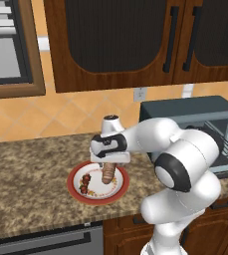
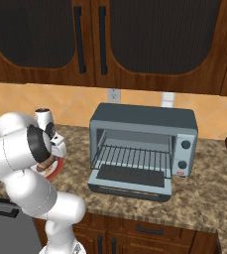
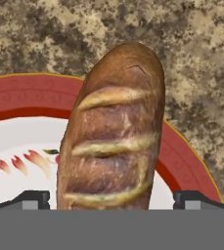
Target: Pick up the kebab skewer and baguette bread, and place them inside the toaster oven. Close the toaster oven door and start by setting the timer.
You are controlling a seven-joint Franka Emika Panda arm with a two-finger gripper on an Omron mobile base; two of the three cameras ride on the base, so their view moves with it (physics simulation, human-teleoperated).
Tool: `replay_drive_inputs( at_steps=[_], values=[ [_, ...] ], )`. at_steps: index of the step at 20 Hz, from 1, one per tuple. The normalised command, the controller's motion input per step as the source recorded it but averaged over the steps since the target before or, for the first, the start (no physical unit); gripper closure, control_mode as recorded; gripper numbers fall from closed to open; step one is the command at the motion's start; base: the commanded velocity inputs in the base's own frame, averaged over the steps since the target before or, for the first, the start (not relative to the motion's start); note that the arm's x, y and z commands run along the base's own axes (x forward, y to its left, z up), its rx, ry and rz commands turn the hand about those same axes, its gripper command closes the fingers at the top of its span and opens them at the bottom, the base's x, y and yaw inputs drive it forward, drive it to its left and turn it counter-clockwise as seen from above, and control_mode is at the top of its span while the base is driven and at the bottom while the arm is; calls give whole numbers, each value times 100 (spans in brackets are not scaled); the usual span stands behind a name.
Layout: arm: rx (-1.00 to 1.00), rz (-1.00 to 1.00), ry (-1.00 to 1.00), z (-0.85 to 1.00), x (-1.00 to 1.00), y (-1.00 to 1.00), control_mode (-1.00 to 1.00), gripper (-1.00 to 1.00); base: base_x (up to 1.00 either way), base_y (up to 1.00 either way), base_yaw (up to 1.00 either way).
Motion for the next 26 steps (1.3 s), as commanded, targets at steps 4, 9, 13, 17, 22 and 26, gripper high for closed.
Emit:
replay_drive_inputs(
  at_steps=[4,9,13,17,22,26],
  values=[
    [0,0,-7,-20,0,0,-100,-100,0,0,0],
    [0,0,-3,-11,0,1,-100,-100,0,0,0],
    [0,0,0,-1,0,0,-100,-100,0,0,0],
    [0,0,0,0,0,0,-100,-100,0,0,0],
    [0,0,0,0,0,0,-100,100,0,0,0],
    [0,0,0,0,0,0,-100,100,0,0,0]
  ],
)
